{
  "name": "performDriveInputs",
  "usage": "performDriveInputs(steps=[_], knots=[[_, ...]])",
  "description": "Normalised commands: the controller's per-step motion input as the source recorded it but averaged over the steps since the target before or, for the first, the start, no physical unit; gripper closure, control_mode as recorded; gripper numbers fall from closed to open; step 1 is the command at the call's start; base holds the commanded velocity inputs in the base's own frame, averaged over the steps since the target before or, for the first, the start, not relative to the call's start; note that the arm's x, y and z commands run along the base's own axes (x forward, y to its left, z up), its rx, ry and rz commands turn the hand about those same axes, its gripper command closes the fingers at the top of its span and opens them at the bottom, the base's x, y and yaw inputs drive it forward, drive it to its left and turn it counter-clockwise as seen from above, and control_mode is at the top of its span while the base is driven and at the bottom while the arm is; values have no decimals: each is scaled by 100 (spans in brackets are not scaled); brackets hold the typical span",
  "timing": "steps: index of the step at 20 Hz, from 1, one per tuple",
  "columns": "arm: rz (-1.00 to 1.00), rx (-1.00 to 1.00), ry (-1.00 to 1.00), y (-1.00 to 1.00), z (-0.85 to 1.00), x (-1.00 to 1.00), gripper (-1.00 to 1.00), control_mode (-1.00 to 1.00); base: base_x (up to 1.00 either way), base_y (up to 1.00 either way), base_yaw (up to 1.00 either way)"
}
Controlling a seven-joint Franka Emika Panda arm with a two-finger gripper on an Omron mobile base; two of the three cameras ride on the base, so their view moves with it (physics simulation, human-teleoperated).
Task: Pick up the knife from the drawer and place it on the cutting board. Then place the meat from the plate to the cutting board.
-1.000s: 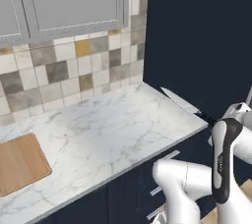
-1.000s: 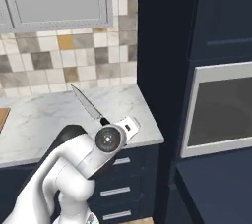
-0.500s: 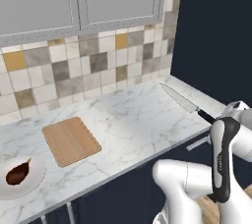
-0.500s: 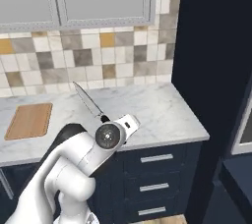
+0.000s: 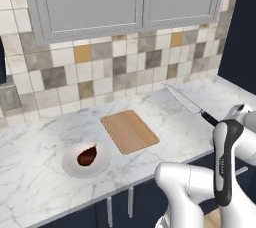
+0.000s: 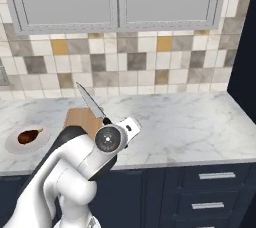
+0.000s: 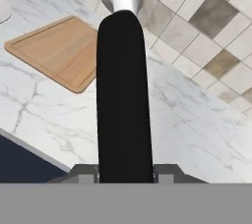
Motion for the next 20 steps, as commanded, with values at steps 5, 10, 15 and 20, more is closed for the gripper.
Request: performDriveInputs(steps=[5, 10, 15, 20], knots=[[0, 0, 0, 0, 0, 0, 100, 100, 10, 4, 9], [0, 0, 0, 0, 0, 0, 100, 100, 72, 27, 0], [0, 0, 0, 0, 0, 0, 100, 100, 82, 28, 2], [0, 0, 0, 0, 0, 0, 100, 100, 95, 14, 24]])
